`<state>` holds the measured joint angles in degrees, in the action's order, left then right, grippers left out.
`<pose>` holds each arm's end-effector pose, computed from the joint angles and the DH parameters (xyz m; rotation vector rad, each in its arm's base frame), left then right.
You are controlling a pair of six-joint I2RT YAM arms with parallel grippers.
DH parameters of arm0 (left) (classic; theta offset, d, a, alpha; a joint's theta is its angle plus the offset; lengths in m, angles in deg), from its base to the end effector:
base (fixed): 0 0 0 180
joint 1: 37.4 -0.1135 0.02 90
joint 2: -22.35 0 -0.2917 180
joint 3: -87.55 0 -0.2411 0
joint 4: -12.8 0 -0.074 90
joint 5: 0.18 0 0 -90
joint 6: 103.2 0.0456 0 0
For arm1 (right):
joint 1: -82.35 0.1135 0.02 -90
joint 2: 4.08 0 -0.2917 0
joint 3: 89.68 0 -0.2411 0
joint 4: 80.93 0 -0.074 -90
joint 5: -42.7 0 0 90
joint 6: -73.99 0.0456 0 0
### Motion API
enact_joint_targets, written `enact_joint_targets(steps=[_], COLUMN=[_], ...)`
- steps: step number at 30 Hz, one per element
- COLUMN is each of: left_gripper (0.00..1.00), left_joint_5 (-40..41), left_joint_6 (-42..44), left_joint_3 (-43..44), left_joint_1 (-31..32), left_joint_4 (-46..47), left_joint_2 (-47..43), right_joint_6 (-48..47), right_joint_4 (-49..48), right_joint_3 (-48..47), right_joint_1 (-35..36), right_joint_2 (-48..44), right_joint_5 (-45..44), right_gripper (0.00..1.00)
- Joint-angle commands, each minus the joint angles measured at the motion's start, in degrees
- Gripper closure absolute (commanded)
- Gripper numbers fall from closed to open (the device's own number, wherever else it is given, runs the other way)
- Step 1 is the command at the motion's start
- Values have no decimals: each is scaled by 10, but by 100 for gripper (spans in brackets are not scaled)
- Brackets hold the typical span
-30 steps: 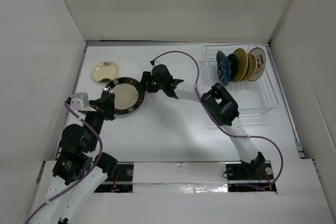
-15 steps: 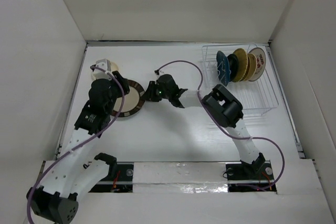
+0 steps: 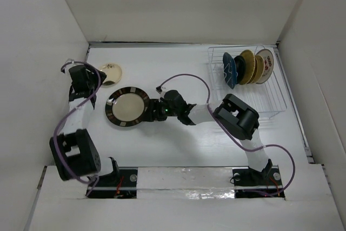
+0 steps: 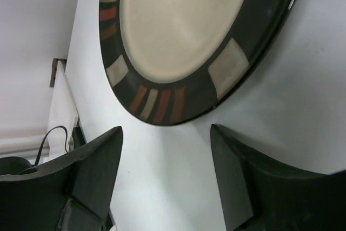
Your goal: Load the plates into the dish rack
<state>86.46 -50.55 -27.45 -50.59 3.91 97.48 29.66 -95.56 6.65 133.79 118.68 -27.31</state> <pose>0.2883 0.0648 0.3141 -0.7818 1.7501 -0.3409 0.2816 0.3783 0.1584 -0.3702 2.2465 1.3555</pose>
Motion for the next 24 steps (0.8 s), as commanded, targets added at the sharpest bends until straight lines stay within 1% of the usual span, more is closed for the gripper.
enact_joint_targets(steps=[1,2,3,4,6,7,9,10,11,16,20,24], left_gripper=[44,44,44,44,44,45,46,46,47,49,53,55], left_joint_5=[-28,-22,-22,-4,12,26,29,47,49,45,37,37], left_joint_6=[-45,-46,-44,-41,-31,-28,-28,-33,-36,-53,-69,-65], left_joint_3=[46,69,69,94,122,153,181,205,214,274,295,301], left_joint_1=[-23,-30,-30,-30,-30,-35,-44,-44,-50,-50,-50,-50], left_joint_4=[42,41,40,35,20,13,-5,-10,-18,-36,-46,-38], left_joint_2=[76,117,138,155,207,224,272,285,299,384,409,432], right_joint_6=[-20,-36,-44,-52,-70,-74,-90,-96,-109,-155,-176,-178], right_joint_4=[-5,12,20,28,45,49,57,59,62,99,118,109], right_joint_3=[22,24,27,31,46,55,84,94,103,131,136,148], right_joint_1=[-2,-2,-2,-2,-2,-2,-2,-2,-2,-2,-2,-2], right_joint_2=[-58,-78,-78,-100,-125,-152,-181,-194,-219,-276,-294,-311], right_joint_5=[-20,-38,-49,-57,-75,-80,-95,-100,-107,-131,-140,-147], right_gripper=[21,16,16,13,13,12,12,12,12,12,13,14])
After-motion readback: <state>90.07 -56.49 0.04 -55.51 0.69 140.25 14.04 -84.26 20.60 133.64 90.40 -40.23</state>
